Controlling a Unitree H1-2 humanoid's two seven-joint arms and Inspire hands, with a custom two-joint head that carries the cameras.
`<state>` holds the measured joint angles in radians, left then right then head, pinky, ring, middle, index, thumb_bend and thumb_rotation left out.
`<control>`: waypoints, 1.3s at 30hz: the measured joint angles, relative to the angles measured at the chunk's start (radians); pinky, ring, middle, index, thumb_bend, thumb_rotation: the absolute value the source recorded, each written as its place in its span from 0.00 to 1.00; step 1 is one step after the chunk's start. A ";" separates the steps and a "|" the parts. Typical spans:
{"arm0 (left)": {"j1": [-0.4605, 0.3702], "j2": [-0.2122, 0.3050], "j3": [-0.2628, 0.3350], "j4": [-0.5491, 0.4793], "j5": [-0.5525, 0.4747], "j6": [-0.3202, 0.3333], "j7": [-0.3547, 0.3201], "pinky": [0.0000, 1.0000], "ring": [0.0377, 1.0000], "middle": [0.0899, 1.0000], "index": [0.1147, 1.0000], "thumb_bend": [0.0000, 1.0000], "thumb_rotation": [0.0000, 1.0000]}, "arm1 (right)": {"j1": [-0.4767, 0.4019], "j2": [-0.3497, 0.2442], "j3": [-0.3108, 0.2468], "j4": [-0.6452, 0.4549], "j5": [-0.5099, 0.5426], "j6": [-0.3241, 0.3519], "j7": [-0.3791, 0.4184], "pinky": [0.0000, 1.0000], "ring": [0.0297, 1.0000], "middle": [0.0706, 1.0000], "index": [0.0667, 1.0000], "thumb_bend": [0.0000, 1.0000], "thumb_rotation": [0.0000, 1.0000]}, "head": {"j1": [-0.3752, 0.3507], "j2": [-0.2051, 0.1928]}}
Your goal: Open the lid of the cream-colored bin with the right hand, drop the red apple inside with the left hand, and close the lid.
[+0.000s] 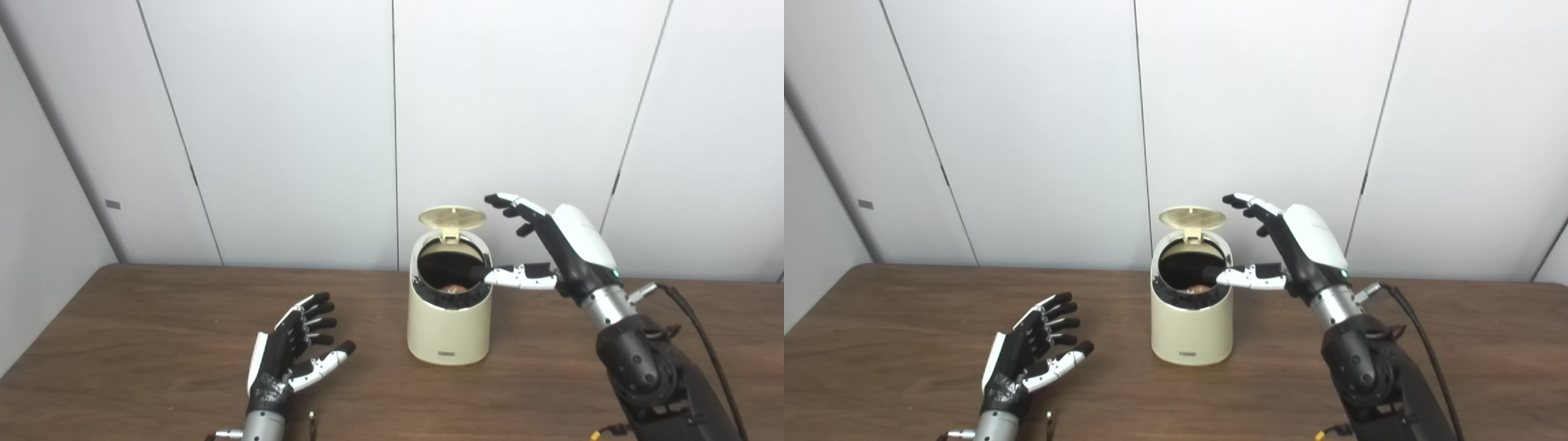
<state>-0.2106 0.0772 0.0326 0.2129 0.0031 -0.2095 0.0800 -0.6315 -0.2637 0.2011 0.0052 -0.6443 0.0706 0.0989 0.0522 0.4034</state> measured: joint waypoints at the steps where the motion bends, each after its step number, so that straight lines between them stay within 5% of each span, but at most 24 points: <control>1: -0.002 0.000 0.000 0.003 0.002 0.000 0.000 0.62 0.70 0.75 0.77 0.69 0.00 | -0.018 -0.001 0.005 0.002 -0.010 0.007 0.014 0.69 0.83 0.83 0.81 0.69 0.54 | 0.000 0.000; 10: -0.014 0.000 -0.004 0.023 0.008 0.000 -0.004 0.65 0.72 0.76 0.77 0.70 0.00 | -0.128 -0.006 0.048 0.071 -0.029 0.010 0.083 0.71 0.85 0.85 0.83 0.69 0.53 | -0.003 -0.006; 19: -0.014 -0.001 -0.006 0.023 0.029 0.000 -0.008 0.65 0.71 0.76 0.77 0.69 0.00 | -0.158 -0.030 0.092 0.101 -0.031 -0.001 0.142 0.71 0.83 0.77 0.76 0.72 0.55 | 0.000 -0.005; 28: -0.015 -0.005 -0.003 0.023 0.034 0.000 -0.010 0.64 0.71 0.76 0.77 0.70 0.00 | -0.157 -0.038 0.104 0.062 -0.029 -0.014 0.176 0.75 0.83 0.69 0.66 0.72 0.58 | 0.002 -0.003; 39: -0.014 -0.004 -0.003 0.022 0.036 0.011 -0.010 0.66 0.72 0.76 0.76 0.70 0.01 | -0.114 -0.068 0.106 -0.012 -0.046 -0.038 0.189 0.78 0.81 0.67 0.66 0.68 0.51 | 0.002 0.006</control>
<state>-0.2245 0.0728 0.0298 0.2349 0.0389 -0.1988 0.0700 -0.7457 -0.3318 0.3075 -0.0070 -0.6901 0.0325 0.2875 0.0537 0.4096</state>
